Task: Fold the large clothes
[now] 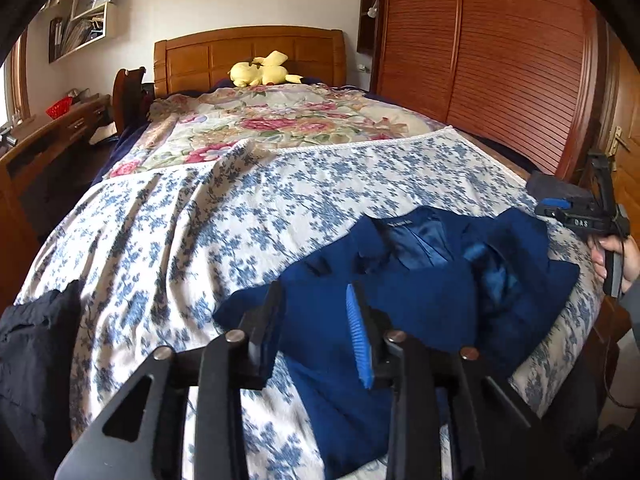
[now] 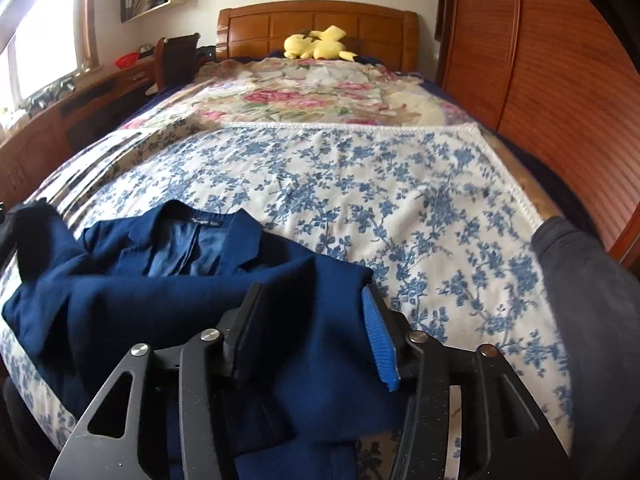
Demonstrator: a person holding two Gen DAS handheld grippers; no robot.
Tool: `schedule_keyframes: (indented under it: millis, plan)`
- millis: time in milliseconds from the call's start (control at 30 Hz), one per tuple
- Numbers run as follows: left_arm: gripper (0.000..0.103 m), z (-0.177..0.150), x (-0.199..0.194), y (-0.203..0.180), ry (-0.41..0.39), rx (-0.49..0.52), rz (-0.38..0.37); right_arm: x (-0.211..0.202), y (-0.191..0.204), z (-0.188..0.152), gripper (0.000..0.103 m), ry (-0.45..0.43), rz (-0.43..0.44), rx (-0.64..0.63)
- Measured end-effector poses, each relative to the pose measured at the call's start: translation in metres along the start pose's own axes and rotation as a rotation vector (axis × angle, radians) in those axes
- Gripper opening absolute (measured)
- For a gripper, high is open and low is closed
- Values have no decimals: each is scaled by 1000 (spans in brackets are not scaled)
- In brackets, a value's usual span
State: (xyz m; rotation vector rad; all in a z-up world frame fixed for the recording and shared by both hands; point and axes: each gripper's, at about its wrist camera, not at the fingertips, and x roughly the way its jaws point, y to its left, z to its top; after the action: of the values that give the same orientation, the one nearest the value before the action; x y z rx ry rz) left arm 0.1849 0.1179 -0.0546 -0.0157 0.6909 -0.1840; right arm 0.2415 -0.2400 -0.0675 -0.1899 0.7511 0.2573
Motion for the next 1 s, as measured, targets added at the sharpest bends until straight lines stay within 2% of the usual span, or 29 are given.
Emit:
schedule_keyframes:
  millis: [233,667,1000]
  plan:
    - [35,-25,-3,-14,21,14,-39,-12,30,2,54,-6,60,-28]
    - [37,-50,9,-33,43,42,-99,-15,115,-16,54,65,147,-135]
    - [36,-60,16,-41,80,76,-118,3,142,-30,62,141,195,-153]
